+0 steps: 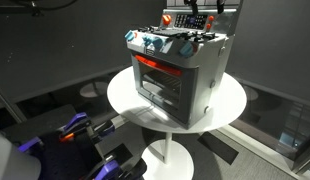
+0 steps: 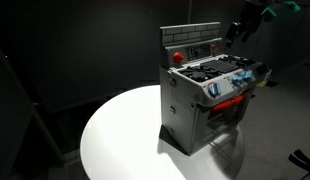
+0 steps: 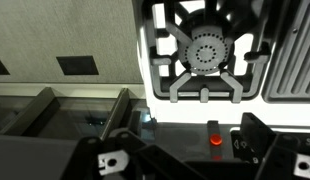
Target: Press a button on the top right side of the stove
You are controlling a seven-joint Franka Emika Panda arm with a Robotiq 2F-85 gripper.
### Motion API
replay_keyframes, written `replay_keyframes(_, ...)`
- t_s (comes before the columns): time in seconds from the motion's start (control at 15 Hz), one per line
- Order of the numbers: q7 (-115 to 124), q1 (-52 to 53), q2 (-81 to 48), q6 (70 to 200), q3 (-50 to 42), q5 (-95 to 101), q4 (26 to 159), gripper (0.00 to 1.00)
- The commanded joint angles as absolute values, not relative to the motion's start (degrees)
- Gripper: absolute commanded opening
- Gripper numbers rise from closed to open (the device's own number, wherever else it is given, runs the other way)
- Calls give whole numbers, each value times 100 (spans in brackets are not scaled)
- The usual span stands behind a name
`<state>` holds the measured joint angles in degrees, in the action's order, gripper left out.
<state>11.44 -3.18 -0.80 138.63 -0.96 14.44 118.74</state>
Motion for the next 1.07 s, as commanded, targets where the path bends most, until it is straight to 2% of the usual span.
replay_keyframes(0.0, 1395, -280, -593, 13892, -204, 1653, 11287, 100)
replay_keyframes(1.0, 1476, 7, -1462, 13832, -440, 1674, 10228, 100)
